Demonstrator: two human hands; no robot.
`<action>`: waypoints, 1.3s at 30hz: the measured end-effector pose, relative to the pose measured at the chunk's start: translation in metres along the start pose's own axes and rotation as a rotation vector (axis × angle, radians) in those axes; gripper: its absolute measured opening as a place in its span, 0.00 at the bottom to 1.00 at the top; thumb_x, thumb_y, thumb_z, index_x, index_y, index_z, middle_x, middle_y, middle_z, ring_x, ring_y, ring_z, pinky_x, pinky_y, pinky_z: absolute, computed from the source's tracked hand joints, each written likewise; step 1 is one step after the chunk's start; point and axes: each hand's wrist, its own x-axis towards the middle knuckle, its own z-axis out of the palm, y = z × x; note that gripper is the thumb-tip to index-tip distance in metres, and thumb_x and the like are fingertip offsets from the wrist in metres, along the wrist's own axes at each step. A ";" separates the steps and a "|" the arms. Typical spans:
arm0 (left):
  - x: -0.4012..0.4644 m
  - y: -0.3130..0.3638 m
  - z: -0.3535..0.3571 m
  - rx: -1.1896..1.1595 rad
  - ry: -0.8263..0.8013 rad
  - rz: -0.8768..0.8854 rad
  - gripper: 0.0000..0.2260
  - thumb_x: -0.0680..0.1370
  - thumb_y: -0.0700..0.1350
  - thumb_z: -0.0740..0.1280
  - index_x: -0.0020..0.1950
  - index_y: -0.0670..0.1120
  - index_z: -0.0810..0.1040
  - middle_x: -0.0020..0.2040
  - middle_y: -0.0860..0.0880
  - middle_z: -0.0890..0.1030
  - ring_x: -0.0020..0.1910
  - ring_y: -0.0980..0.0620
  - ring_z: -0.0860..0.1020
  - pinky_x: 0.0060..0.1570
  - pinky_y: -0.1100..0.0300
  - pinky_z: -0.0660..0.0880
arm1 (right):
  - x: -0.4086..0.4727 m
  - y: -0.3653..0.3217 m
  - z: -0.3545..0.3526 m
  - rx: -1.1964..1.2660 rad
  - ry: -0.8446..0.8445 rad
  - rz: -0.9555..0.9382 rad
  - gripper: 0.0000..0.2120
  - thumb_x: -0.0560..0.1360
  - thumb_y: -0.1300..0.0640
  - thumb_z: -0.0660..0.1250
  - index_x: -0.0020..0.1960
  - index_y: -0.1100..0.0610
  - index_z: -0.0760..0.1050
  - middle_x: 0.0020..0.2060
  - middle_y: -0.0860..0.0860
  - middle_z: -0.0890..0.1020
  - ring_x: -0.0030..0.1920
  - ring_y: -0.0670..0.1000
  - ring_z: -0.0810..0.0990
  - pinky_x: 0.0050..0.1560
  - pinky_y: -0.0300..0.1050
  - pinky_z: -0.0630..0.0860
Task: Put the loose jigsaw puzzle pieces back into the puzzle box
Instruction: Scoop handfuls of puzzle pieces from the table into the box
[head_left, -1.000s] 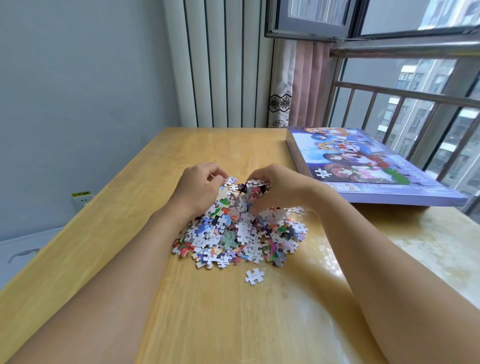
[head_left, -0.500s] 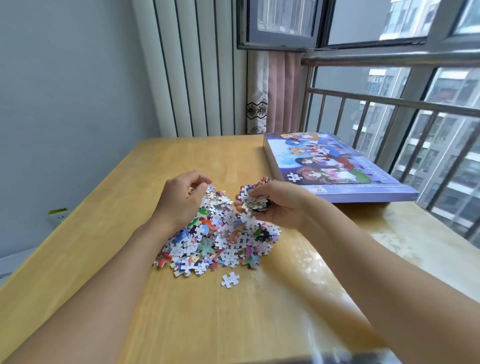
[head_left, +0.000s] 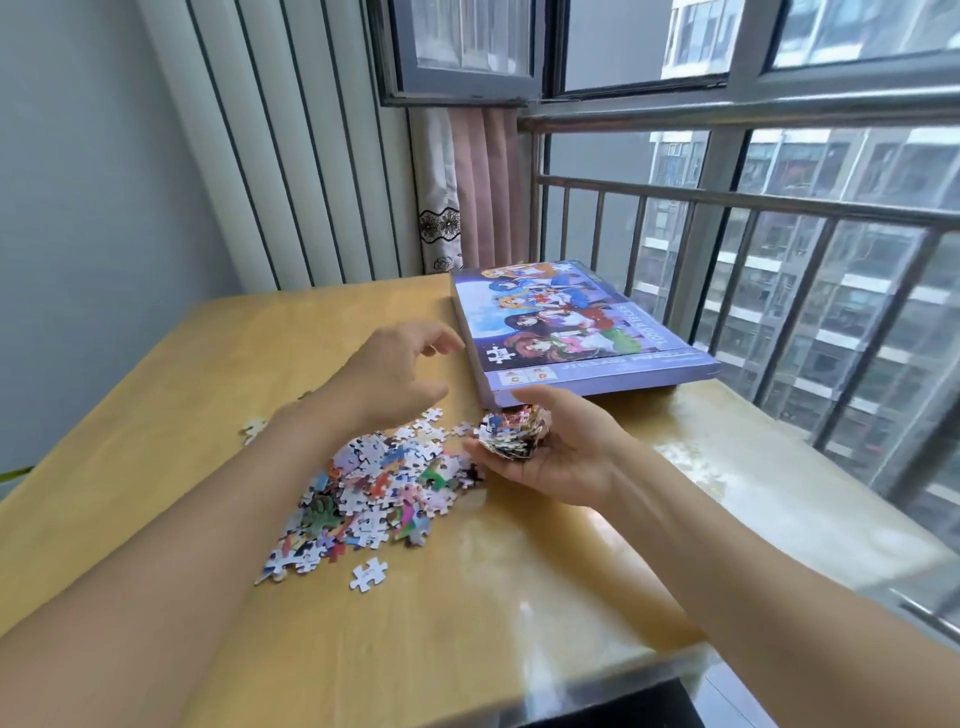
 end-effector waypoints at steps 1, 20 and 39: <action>0.008 0.006 0.007 0.039 -0.051 0.030 0.21 0.73 0.40 0.72 0.65 0.50 0.77 0.60 0.52 0.78 0.59 0.55 0.75 0.50 0.70 0.69 | -0.004 -0.004 -0.004 0.016 -0.004 -0.007 0.19 0.79 0.61 0.67 0.66 0.67 0.68 0.63 0.70 0.75 0.61 0.70 0.78 0.57 0.64 0.79; 0.075 0.031 0.025 -0.181 0.251 -0.076 0.14 0.76 0.55 0.65 0.52 0.51 0.86 0.47 0.48 0.85 0.50 0.43 0.80 0.52 0.46 0.78 | -0.010 -0.079 -0.003 0.239 0.097 -0.278 0.19 0.84 0.50 0.57 0.64 0.64 0.73 0.59 0.63 0.80 0.60 0.62 0.78 0.65 0.62 0.74; 0.086 0.042 -0.006 -0.239 0.191 -0.025 0.09 0.80 0.48 0.68 0.42 0.49 0.84 0.42 0.42 0.84 0.45 0.39 0.79 0.47 0.47 0.76 | 0.020 -0.096 0.041 0.091 0.276 -0.533 0.37 0.74 0.24 0.53 0.71 0.49 0.71 0.60 0.52 0.81 0.59 0.56 0.81 0.67 0.56 0.75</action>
